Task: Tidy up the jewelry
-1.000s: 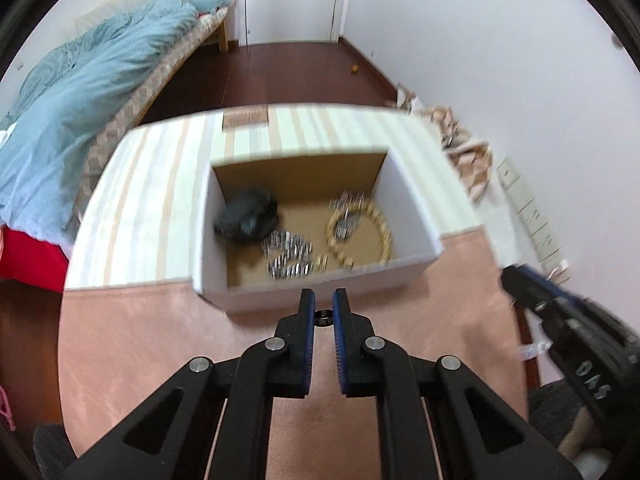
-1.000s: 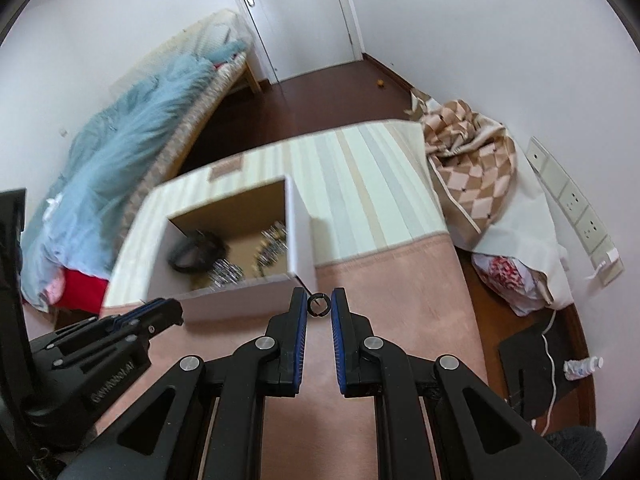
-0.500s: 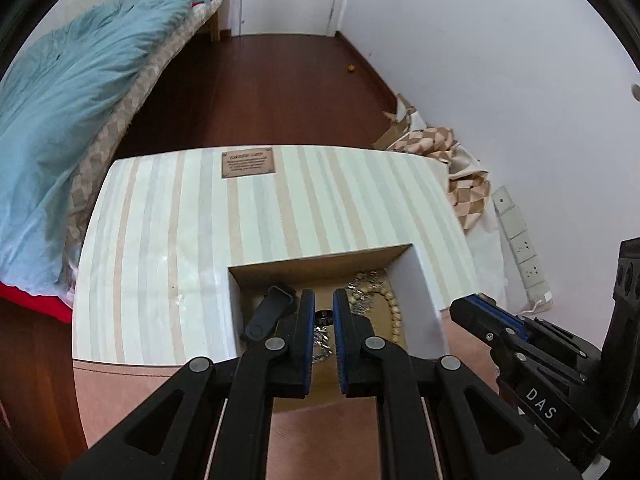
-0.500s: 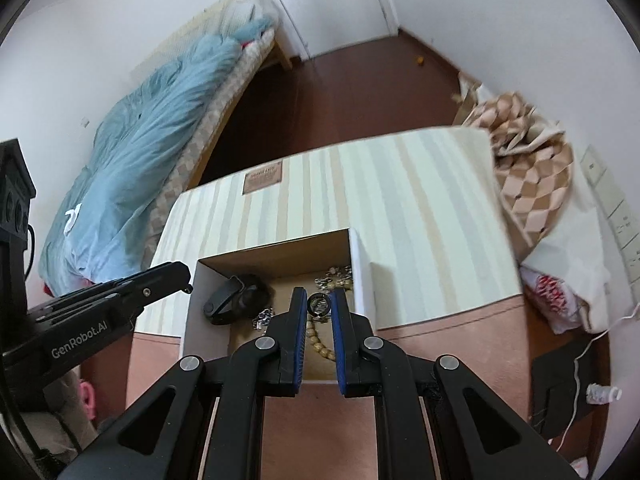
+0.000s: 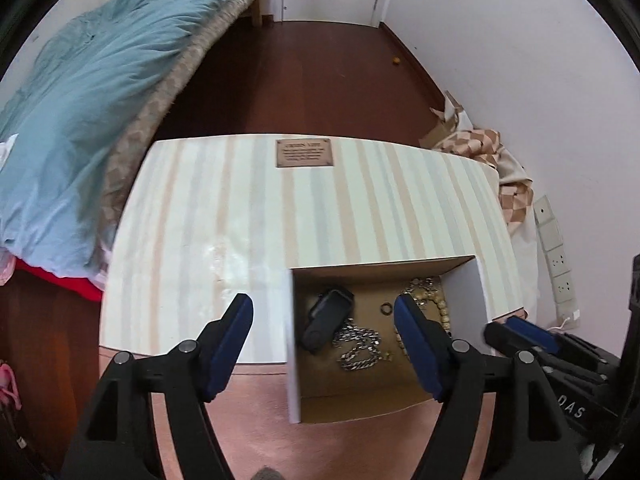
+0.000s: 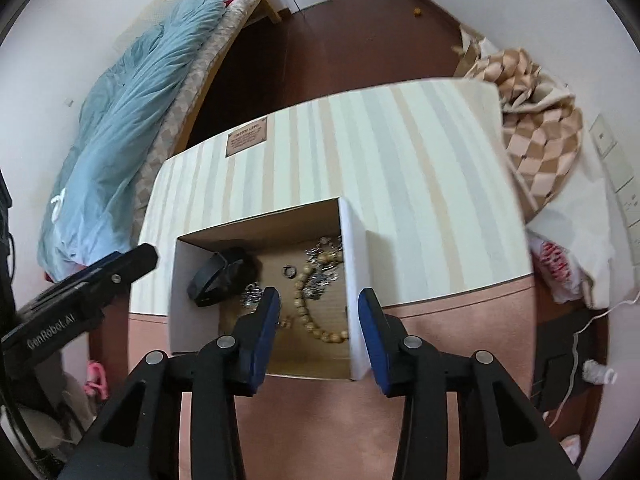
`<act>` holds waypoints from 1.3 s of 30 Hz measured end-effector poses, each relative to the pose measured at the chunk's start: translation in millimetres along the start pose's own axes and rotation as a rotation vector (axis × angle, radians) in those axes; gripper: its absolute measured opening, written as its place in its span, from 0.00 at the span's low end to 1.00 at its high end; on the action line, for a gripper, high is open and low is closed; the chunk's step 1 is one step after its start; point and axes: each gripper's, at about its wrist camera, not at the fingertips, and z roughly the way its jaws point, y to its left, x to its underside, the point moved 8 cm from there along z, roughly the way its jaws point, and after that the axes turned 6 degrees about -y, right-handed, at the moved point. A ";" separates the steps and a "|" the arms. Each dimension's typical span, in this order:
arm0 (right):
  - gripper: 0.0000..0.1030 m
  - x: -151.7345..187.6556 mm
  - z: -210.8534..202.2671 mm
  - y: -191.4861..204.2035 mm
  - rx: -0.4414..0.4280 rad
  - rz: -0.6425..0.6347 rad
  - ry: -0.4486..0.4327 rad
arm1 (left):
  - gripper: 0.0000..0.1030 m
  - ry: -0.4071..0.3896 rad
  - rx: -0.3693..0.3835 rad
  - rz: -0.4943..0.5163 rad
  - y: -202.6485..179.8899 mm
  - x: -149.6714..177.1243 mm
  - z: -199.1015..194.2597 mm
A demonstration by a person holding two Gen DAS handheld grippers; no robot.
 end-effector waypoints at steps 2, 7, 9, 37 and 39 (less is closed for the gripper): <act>0.47 0.6 -7.0 -0.9 0.029 -0.019 -0.014 | 0.78 -0.014 -0.021 0.001 5.3 2.3 -5.2; 0.74 1.6 -24.0 -3.1 0.124 -0.086 -0.056 | 0.94 -0.036 -0.086 0.010 15.4 15.3 -15.7; 0.91 4.1 -29.0 -3.7 0.173 -0.122 -0.064 | 0.98 -0.042 -0.092 0.014 16.4 21.9 -18.9; 0.99 62.0 -233.4 48.2 0.296 -0.199 -0.327 | 0.99 -0.197 -0.105 0.025 -4.0 85.8 -195.5; 0.99 63.1 -255.3 54.0 0.292 -0.204 -0.356 | 0.99 -0.221 -0.110 0.023 -4.4 85.4 -212.3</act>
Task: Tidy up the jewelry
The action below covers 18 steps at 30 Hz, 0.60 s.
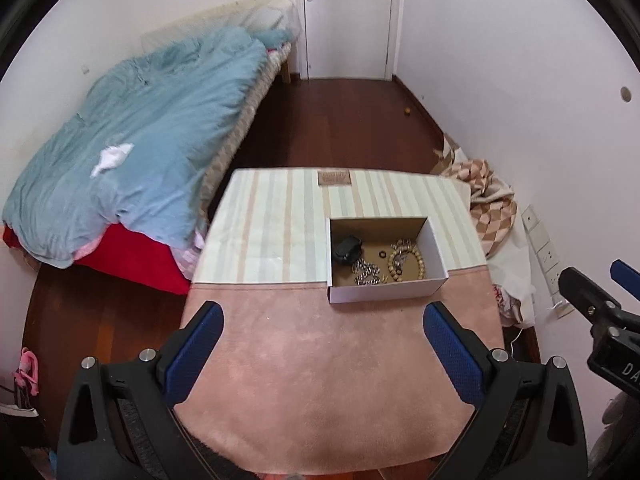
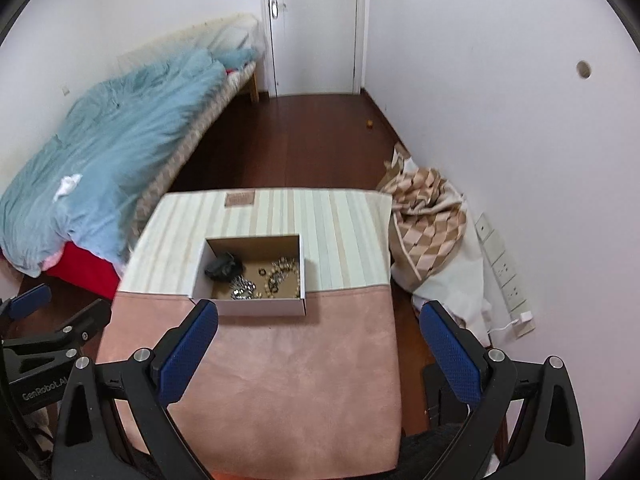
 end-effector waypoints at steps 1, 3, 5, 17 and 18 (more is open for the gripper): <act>0.99 -3.1 -8.6 0.0 0.000 -0.001 -0.014 | 0.99 -0.014 -0.003 -0.005 0.9 -2.8 -10.6; 0.99 -7.4 -26.2 0.6 -0.002 -0.009 -0.038 | 0.99 -0.033 0.000 -0.012 2.2 -6.7 -24.3; 0.99 -10.1 -40.7 2.2 -0.018 -0.009 -0.050 | 0.99 -0.051 0.003 -0.015 2.7 -10.1 -38.9; 0.99 -18.3 -85.9 10.6 -0.047 -0.011 -0.086 | 0.99 -0.082 0.017 -0.029 5.1 -17.3 -75.2; 0.99 -18.2 -84.4 10.1 -0.042 -0.011 -0.081 | 0.99 -0.082 0.017 -0.031 5.2 -17.6 -74.3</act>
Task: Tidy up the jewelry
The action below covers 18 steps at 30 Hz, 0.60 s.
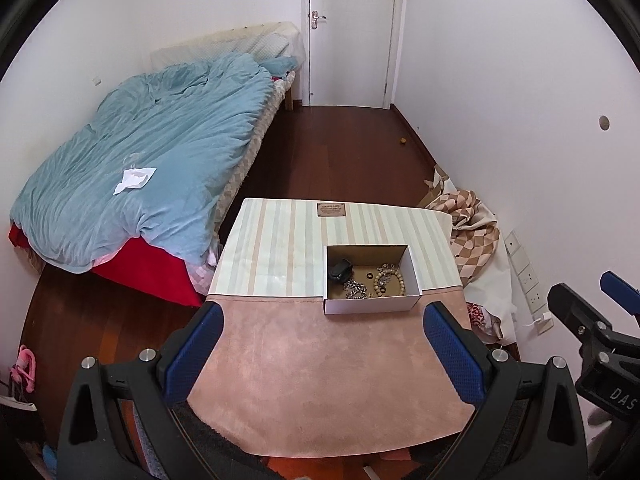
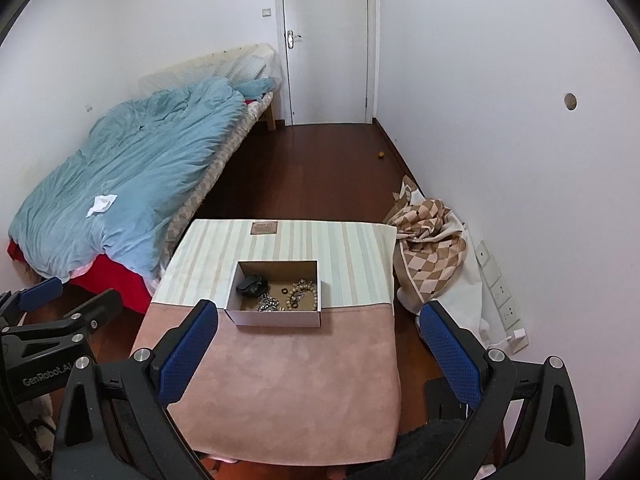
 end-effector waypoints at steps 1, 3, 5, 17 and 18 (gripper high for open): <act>0.99 -0.2 4.0 -1.2 0.005 0.001 0.005 | 0.99 0.003 -0.005 0.002 -0.4 -0.8 3.0; 0.99 -0.7 11.5 -3.1 0.011 0.007 0.020 | 0.99 0.015 -0.010 0.000 -2.2 -2.2 8.7; 0.99 -3.6 18.7 -4.7 0.014 0.011 0.026 | 0.99 0.021 -0.018 -0.002 -3.8 -4.2 14.2; 0.99 -22.9 74.6 -14.1 0.054 0.019 0.072 | 0.99 0.089 -0.047 0.006 -7.3 -17.3 60.4; 0.99 -22.5 80.1 -14.3 0.054 0.021 0.079 | 0.99 0.098 -0.049 0.008 -7.5 -17.1 64.2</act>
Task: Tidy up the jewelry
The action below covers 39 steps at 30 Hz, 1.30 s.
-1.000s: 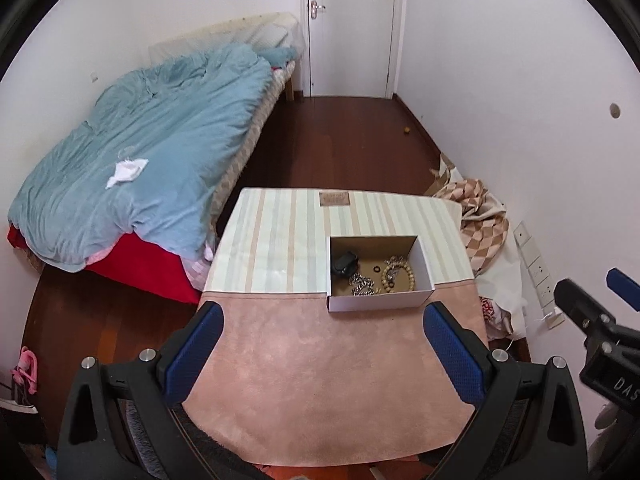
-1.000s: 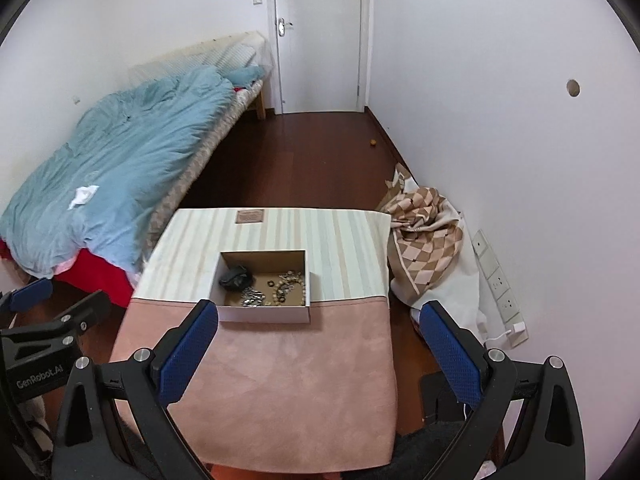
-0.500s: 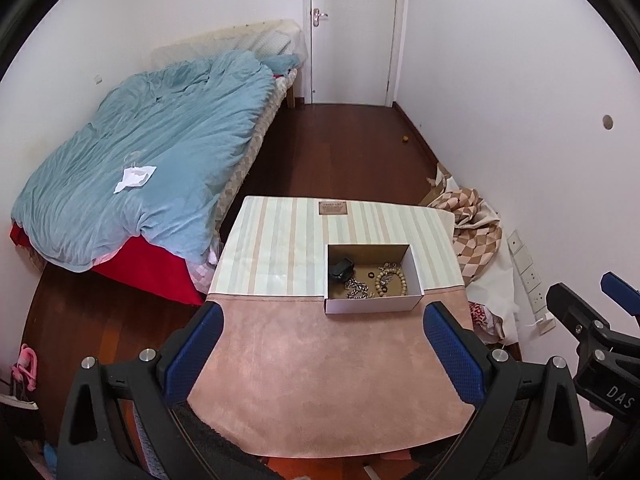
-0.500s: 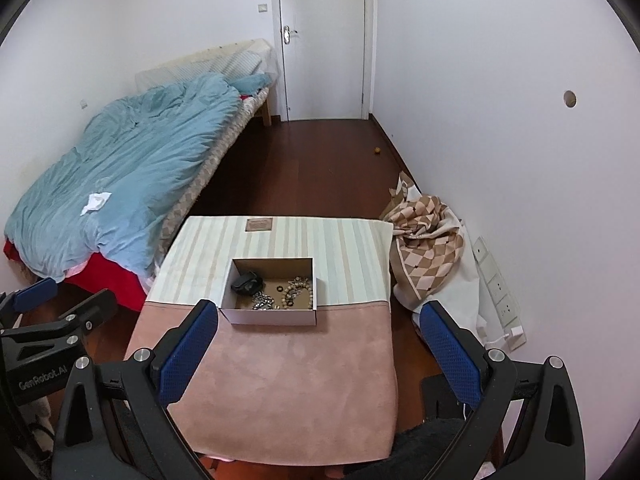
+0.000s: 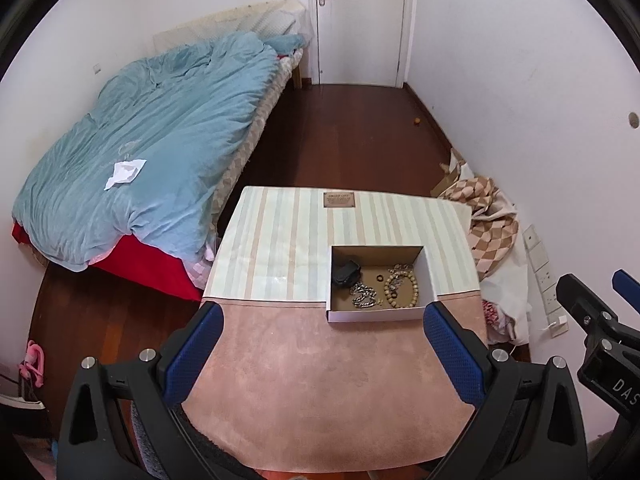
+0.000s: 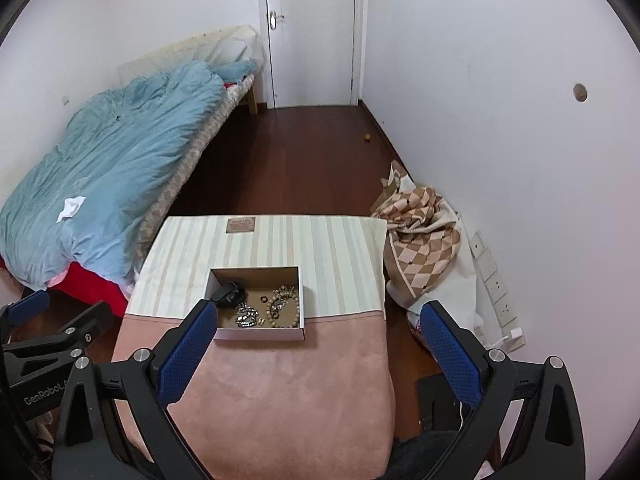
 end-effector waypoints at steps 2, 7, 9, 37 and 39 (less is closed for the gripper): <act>1.00 1.0 10.9 -0.5 0.001 0.002 0.018 | 0.99 0.012 -0.005 -0.003 0.1 -0.9 8.7; 1.00 7.5 35.2 3.1 0.009 -0.016 0.067 | 0.99 0.031 -0.025 0.005 -0.4 -0.7 24.5; 1.00 11.3 42.9 4.2 0.008 -0.019 0.087 | 0.99 0.039 -0.027 0.005 -1.1 0.1 29.6; 1.00 18.3 51.0 8.3 0.014 -0.044 0.118 | 0.99 0.063 -0.029 0.001 3.4 4.4 41.7; 1.00 18.6 51.3 9.2 0.013 -0.046 0.119 | 0.99 0.063 -0.029 0.000 3.4 5.0 41.6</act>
